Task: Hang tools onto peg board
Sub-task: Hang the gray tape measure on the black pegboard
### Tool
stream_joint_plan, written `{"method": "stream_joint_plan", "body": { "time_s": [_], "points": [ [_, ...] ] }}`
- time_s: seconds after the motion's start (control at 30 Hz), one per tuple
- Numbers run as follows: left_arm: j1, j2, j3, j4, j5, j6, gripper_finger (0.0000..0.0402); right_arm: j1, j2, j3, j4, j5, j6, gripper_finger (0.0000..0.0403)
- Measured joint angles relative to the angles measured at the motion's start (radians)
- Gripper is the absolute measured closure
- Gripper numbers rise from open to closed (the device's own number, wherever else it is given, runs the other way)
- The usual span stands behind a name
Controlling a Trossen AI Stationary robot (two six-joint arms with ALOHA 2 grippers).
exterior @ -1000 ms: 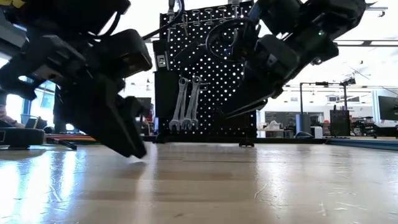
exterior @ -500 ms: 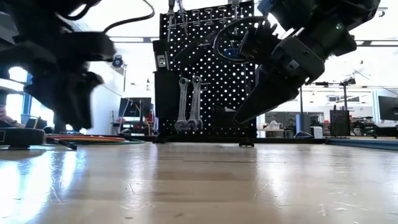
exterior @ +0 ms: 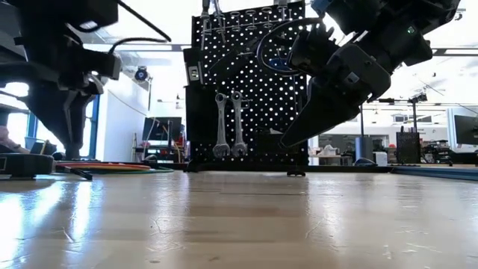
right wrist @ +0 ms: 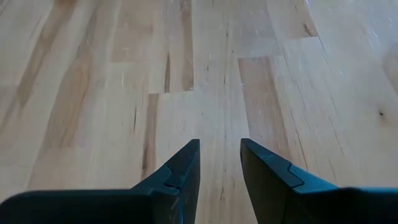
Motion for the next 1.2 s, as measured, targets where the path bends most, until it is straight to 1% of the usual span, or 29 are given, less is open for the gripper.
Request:
{"method": "stream_joint_plan", "body": {
  "time_s": [0.07, 0.23, 0.37, 0.53, 0.73, 0.93, 1.0, 1.07, 1.2],
  "points": [
    [0.031, 0.012, 0.0, -0.004, 0.024, 0.036, 0.0259, 0.001, 0.0, 0.0, 0.0, 0.0, 0.005, 0.0292],
    [0.101, 0.05, -0.005, -0.01, 0.044, 0.095, 0.0259, 0.015, 0.0, 0.0, 0.0, 0.002, 0.015, 0.0292],
    [0.17, 0.084, -0.021, 0.0, 0.116, 0.087, 0.0259, 0.035, 0.0, 0.0, -0.001, 0.003, 0.015, 0.0292],
    [0.244, 0.127, -0.031, 0.008, 0.121, 0.084, 0.0259, 0.057, 0.0, 0.0, -0.003, 0.024, 0.015, 0.0292],
    [0.301, 0.178, -0.031, 0.02, 0.15, 0.113, 0.0259, 0.074, 0.0, 0.0, -0.007, 0.042, 0.015, 0.0292],
    [0.331, 0.241, -0.026, 0.03, 0.195, 0.156, 0.0263, 0.078, 0.0, 0.0, -0.007, 0.042, 0.023, 0.0292],
    [0.336, 0.259, -0.025, 0.029, 0.218, 0.175, 0.0277, 0.079, 0.0, 0.0, -0.007, 0.042, 0.023, 0.0292],
    [0.336, 0.27, -0.026, 0.032, 0.235, 0.188, 0.0302, 0.079, 0.0, 0.0, -0.007, 0.042, 0.028, 0.0292],
    [0.335, 0.268, -0.027, 0.038, 0.267, 0.201, 0.0381, 0.079, 0.0, 0.0, -0.007, 0.042, 0.031, 0.0292]
  ]
}}
